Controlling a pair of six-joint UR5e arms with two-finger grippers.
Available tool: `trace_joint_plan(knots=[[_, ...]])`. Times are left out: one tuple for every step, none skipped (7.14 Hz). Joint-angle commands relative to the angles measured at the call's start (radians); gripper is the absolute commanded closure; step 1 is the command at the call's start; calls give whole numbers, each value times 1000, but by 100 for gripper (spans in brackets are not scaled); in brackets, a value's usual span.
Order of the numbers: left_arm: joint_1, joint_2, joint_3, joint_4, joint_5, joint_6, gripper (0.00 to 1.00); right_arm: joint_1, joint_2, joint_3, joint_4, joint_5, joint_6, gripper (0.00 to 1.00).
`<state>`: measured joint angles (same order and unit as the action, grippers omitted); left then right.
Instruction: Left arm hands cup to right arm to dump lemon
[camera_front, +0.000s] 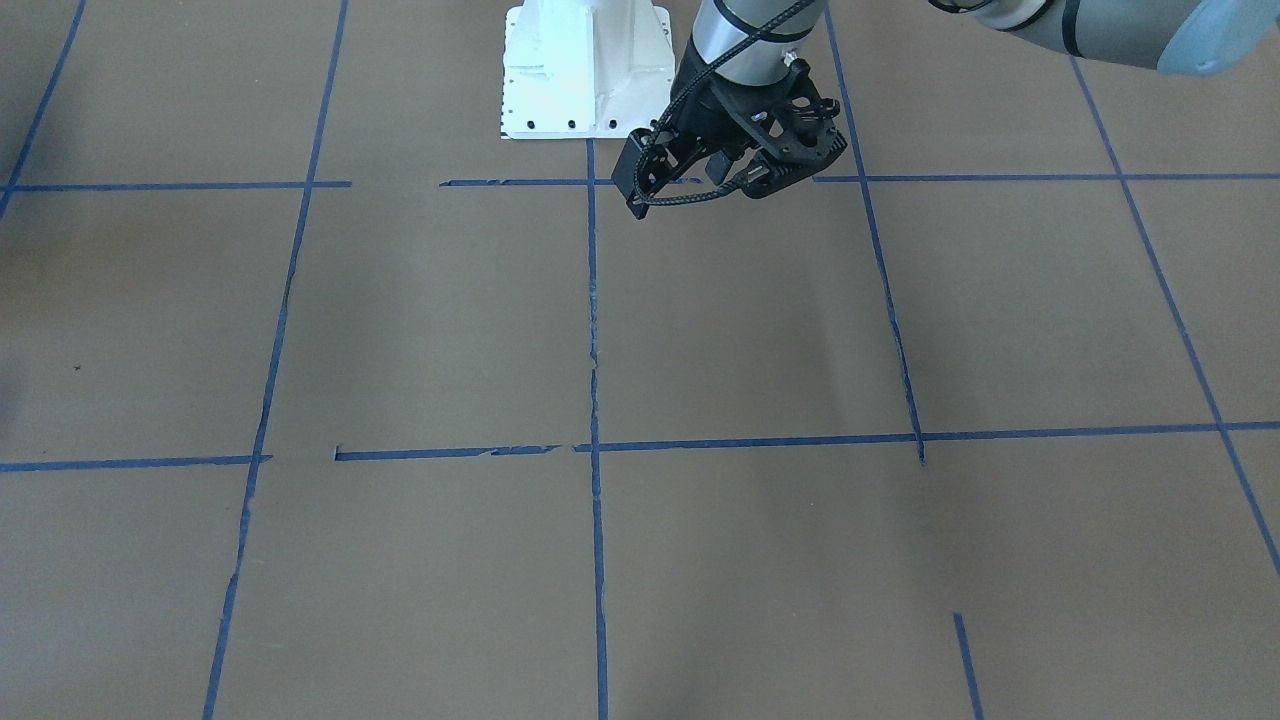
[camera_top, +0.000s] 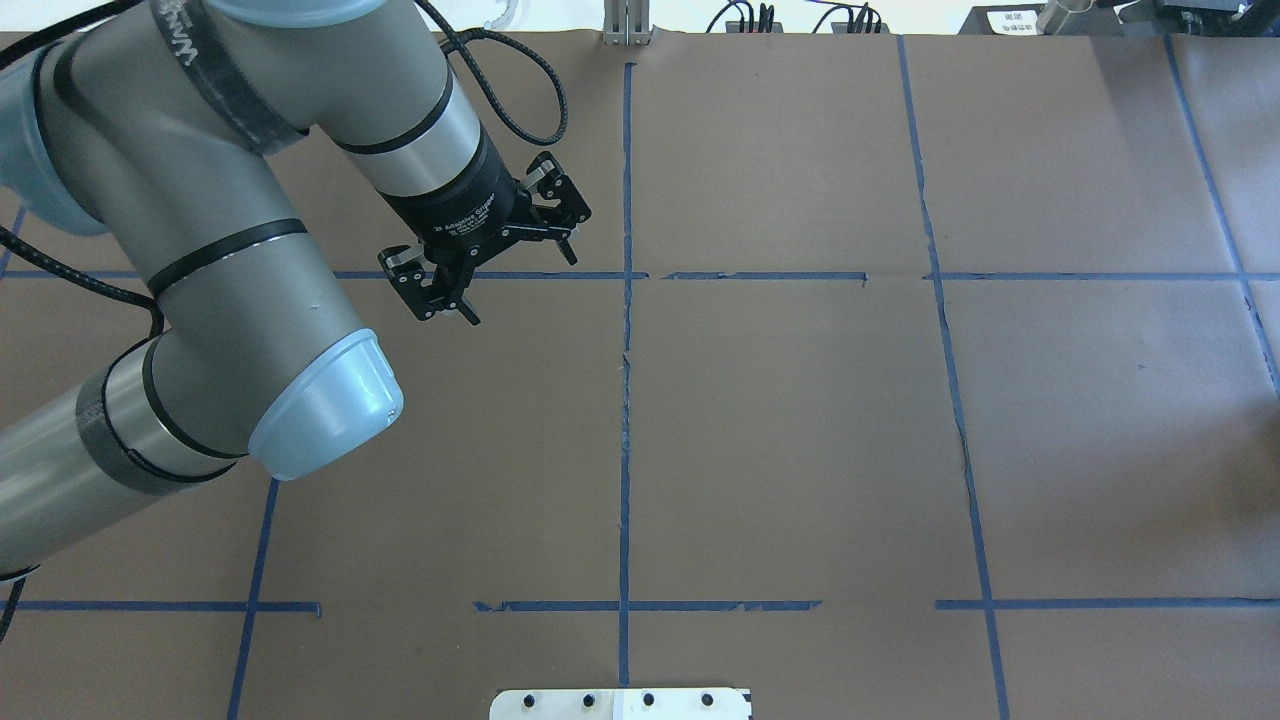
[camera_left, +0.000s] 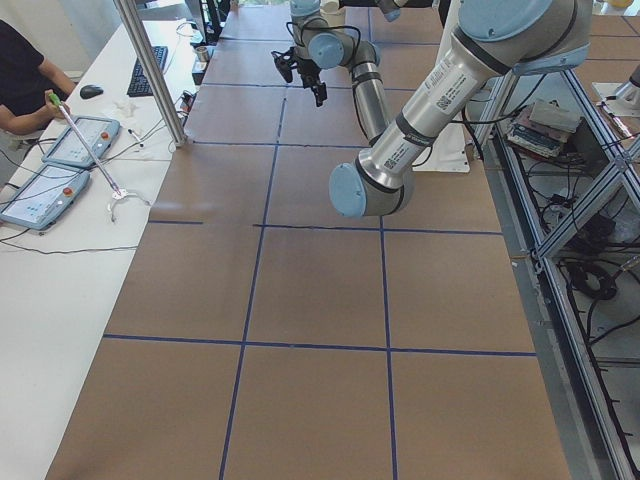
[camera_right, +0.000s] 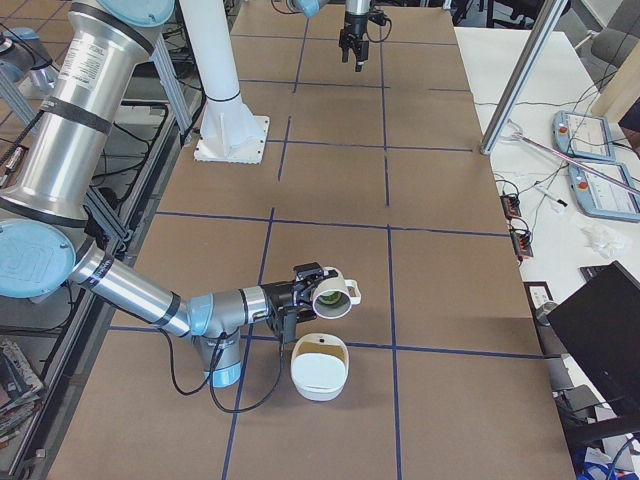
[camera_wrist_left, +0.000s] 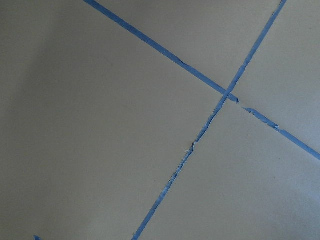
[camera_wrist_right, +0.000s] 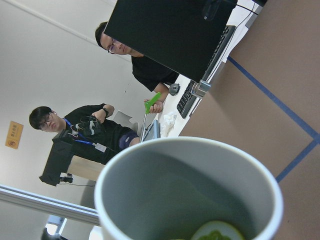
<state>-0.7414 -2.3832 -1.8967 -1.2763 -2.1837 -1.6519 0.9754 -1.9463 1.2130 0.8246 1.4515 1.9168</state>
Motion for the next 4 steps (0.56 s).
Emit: trace_joint_plan(knots=[[-1, 1, 1, 0, 1, 3, 0, 31, 21, -72, 108, -3, 225, 95], [-1, 1, -1, 0, 1, 3, 0, 48, 30, -73, 108, -8, 314, 95], [-1, 1, -1, 0, 1, 3, 0, 49, 32, -75, 111, -37, 458, 95], [-1, 1, -1, 0, 1, 3, 0, 52, 32, -75, 113, -55, 561, 95]])
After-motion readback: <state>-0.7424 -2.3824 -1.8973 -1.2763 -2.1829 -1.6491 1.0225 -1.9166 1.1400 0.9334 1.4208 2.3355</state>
